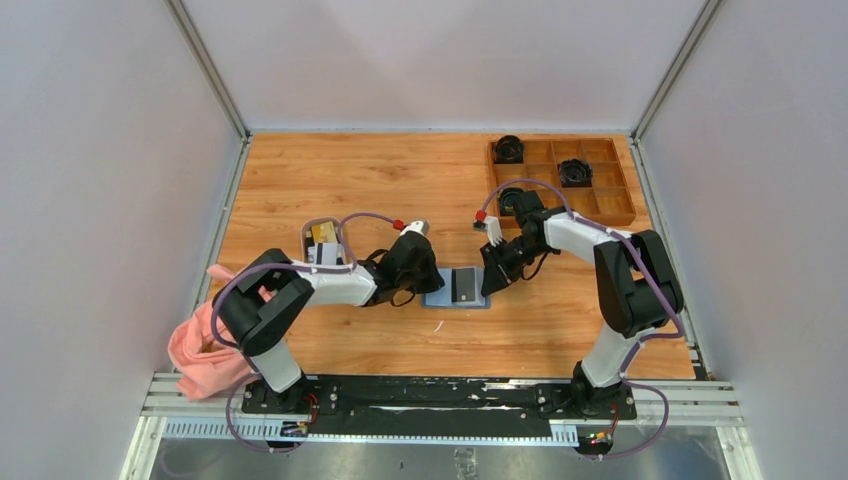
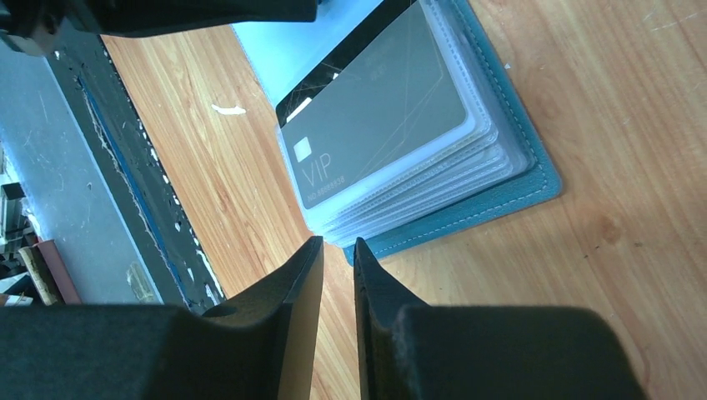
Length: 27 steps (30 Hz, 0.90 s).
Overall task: Put the credit cards into the card holder
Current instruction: Insert the credit card into the card holder.
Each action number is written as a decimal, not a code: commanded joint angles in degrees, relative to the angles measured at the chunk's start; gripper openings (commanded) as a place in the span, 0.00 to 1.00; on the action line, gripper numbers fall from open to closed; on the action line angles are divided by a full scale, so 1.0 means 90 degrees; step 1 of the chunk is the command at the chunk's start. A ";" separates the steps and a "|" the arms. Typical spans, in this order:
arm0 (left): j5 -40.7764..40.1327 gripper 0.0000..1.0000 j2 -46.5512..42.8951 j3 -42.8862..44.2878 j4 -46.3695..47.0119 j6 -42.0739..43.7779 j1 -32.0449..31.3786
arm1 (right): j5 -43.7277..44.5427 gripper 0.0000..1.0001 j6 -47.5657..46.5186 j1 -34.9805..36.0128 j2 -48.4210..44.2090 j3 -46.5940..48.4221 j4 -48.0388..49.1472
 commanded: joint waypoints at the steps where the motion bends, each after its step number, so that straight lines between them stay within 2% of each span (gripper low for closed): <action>1: 0.0147 0.10 0.0404 0.0310 -0.0295 0.0271 0.0010 | 0.0175 0.23 -0.0009 -0.0062 0.0103 0.0153 0.0006; 14: 0.0808 0.08 0.0938 0.0912 -0.0358 0.0251 -0.0350 | 0.0639 0.20 0.0113 0.0359 0.0418 0.0209 0.0103; 19: 0.0605 0.08 0.0885 0.1130 -0.0886 0.0424 -0.0412 | 0.0841 0.20 0.0070 0.0399 0.0376 0.0226 0.0105; 25: -0.0141 0.17 0.0384 0.1557 -0.2156 0.1045 -0.0370 | 0.1203 0.25 -0.0374 0.0317 0.0087 0.0284 -0.0147; 27: -0.0231 0.20 0.0108 0.1576 -0.2318 0.1244 -0.0296 | 0.1221 0.30 -0.0629 0.0217 -0.0192 0.0255 -0.0286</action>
